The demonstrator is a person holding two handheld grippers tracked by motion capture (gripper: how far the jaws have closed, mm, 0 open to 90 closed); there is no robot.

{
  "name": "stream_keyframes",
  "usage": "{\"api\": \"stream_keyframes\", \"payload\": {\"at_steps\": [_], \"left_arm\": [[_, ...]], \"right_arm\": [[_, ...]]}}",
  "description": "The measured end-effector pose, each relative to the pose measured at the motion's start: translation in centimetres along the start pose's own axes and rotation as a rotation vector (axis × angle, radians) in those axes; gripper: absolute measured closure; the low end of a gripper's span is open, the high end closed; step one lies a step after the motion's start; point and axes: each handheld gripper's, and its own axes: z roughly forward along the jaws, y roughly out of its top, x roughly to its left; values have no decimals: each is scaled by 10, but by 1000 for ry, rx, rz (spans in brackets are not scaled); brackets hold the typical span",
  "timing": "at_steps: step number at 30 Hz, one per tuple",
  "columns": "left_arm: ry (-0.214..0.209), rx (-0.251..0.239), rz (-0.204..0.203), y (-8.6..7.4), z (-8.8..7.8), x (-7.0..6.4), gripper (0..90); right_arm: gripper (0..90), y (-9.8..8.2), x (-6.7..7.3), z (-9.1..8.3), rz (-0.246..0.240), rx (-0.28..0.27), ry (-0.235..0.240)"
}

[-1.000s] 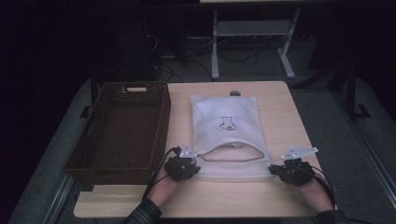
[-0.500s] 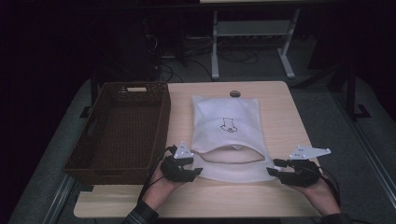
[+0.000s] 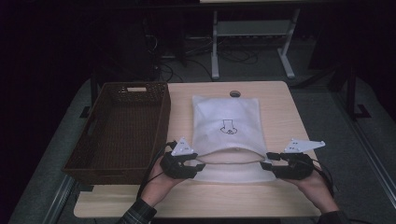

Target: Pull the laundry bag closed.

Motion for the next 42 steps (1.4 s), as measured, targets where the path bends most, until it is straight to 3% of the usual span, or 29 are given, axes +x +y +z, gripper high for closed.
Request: {"api": "stream_keyframes", "payload": {"at_steps": [7, 14, 23, 24, 25, 27, 28, 32, 42], "left_arm": [[-16, -36, 20, 18, 11, 3, 532], [-35, -35, 51, 32, 28, 6, 532], [-17, -5, 87, 36, 51, 5, 490], [5, 0, 99, 36, 55, 4, 490], [7, 7, 101, 35, 58, 5, 557], [2, 18, 99, 34, 61, 6, 587], [0, 24, 101, 34, 63, 6, 684], [-29, 47, 101, 30, 69, 8, 872], [-62, 118, 101, 19, 88, 8, 898]], "right_arm": [[504, 21, 2, 11, -38, -16, 29], [510, 41, 1, 22, -82, -37, 48], [497, 51, -1, 43, -108, -2, 79], [498, 50, -1, 46, -103, 8, 86], [549, 50, -1, 55, -116, 33, 76], [570, 49, -1, 57, -122, 40, 73], [673, 49, -1, 61, -127, 48, 69], [804, 47, -1, 66, -148, 73, 64], [837, 35, -3, 80, -156, 176, 76]]}}
